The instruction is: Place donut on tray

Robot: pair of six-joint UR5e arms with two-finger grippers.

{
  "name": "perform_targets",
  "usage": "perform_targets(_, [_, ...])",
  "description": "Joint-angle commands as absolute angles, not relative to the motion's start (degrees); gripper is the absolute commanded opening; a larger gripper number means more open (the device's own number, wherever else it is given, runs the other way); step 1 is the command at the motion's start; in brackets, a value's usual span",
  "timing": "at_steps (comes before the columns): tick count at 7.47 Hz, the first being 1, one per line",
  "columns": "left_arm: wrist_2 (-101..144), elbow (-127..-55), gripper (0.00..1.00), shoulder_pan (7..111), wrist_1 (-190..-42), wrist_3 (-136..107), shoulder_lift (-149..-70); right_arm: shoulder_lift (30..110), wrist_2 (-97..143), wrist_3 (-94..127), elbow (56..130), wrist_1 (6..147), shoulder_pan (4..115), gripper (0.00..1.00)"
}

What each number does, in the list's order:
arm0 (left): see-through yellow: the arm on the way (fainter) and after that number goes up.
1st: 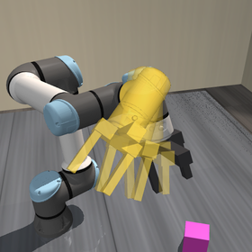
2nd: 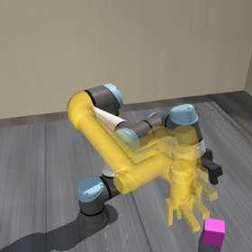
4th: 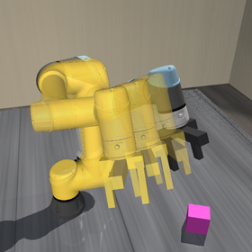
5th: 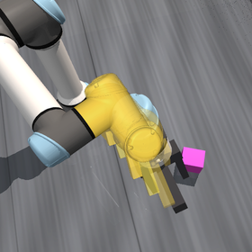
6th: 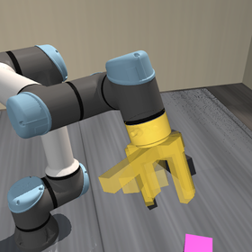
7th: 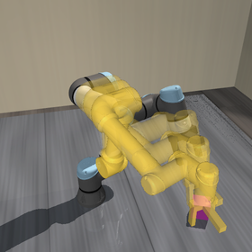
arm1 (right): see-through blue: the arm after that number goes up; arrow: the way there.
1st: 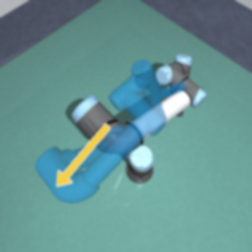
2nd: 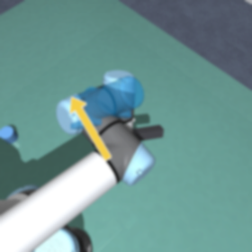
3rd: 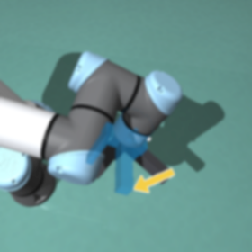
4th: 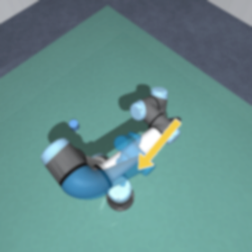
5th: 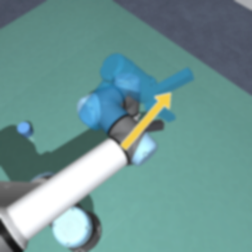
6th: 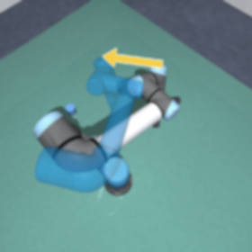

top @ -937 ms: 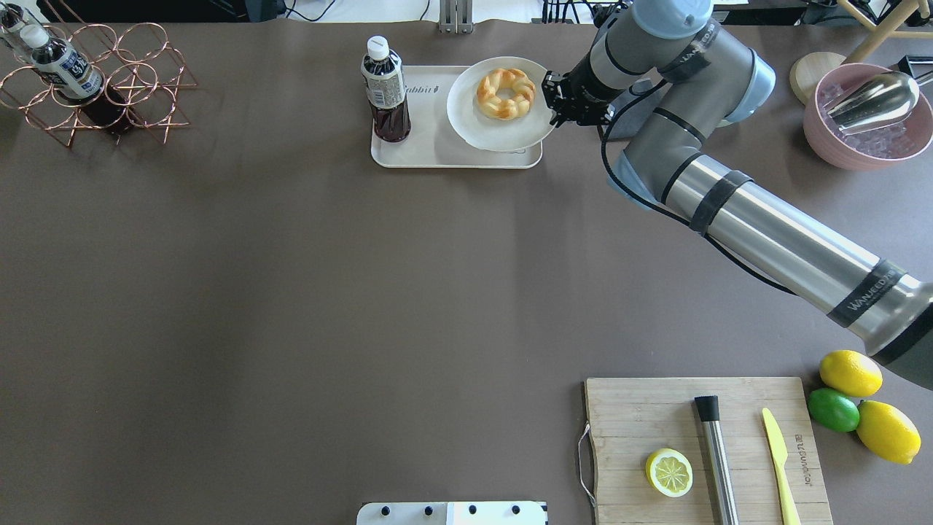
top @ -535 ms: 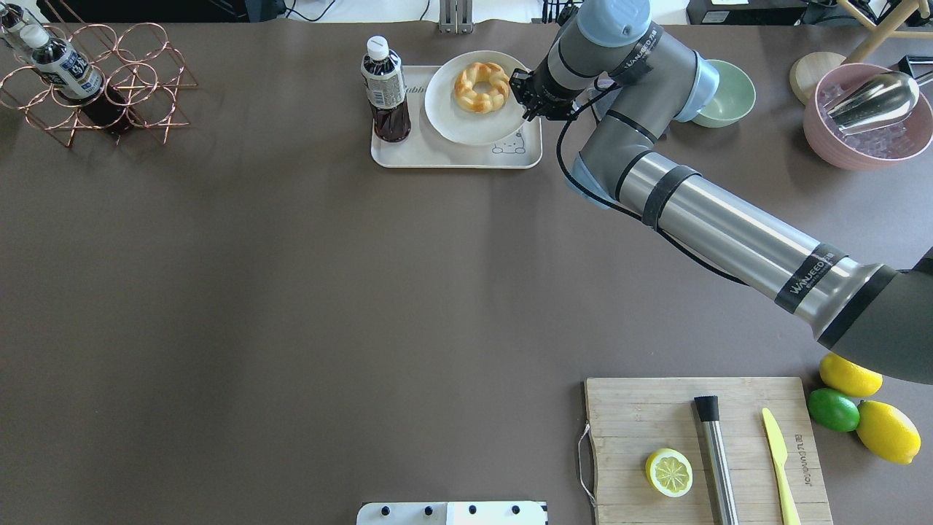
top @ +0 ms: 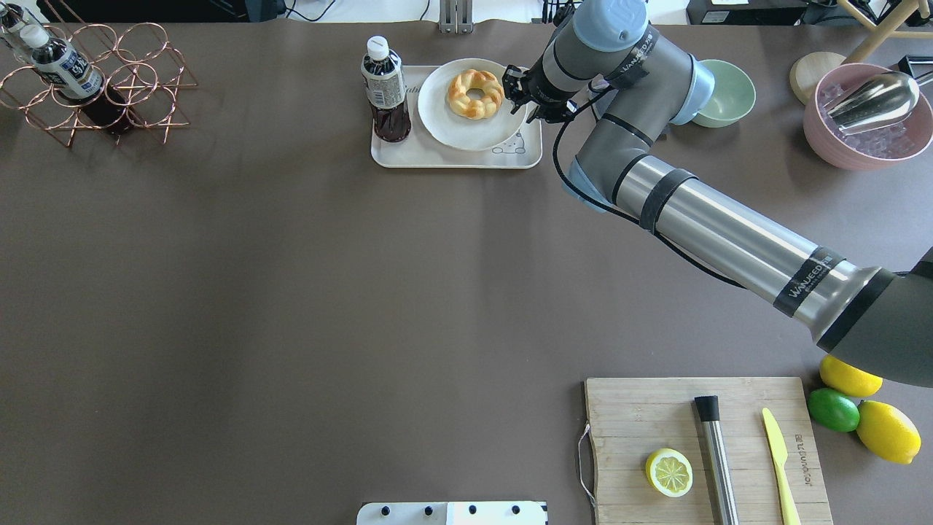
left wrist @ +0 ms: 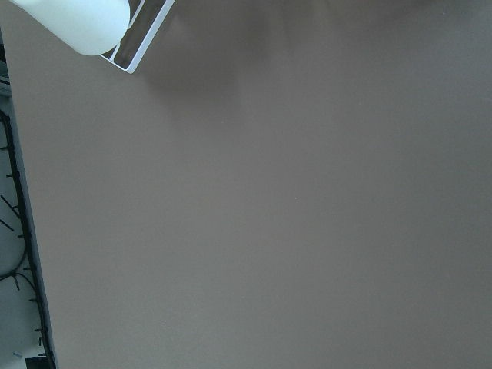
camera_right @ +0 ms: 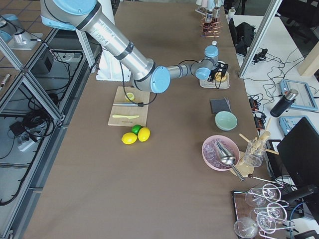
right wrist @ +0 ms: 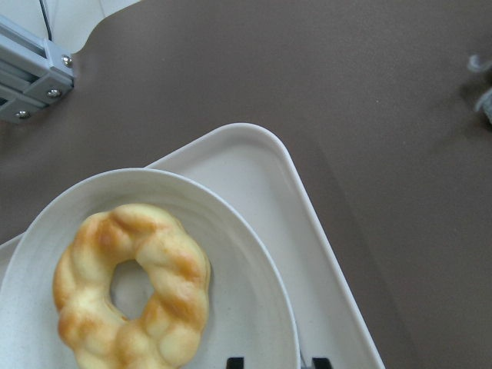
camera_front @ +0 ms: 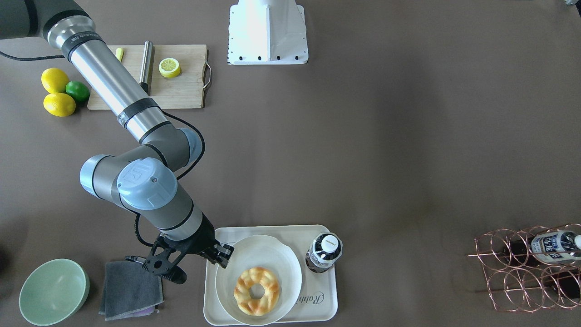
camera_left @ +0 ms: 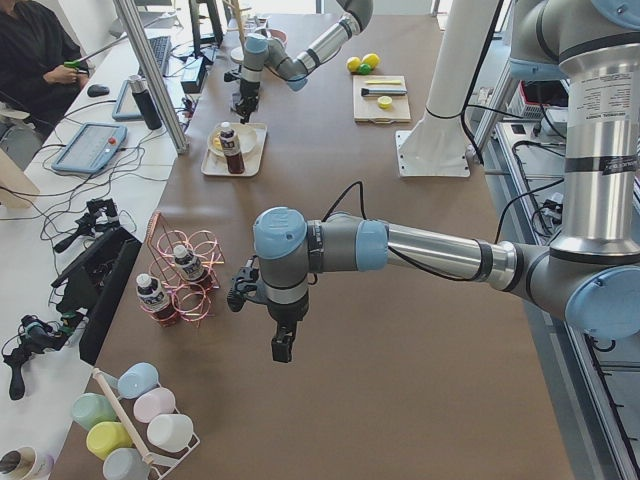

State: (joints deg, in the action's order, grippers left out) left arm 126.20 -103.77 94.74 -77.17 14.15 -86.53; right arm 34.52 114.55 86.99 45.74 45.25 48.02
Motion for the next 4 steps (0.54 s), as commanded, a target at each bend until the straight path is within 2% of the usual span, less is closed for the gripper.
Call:
perform_targets(1, [126.12, -103.71, 0.98, 94.75, -77.17, 14.15, -86.75, 35.33, 115.22, 86.92, 48.07, 45.53, 48.86, 1.0])
perform_targets(3, [126.21, -103.71, 0.98, 94.75, -77.17, 14.15, -86.57, 37.25, 116.36, 86.66, 52.88, 47.79, 49.3, 1.0])
perform_targets(4, [126.21, -103.71, 0.98, 94.75, -77.17, 14.15, -86.57, 39.27, 117.67, 86.57, 59.7, 53.9, 49.92, 1.0])
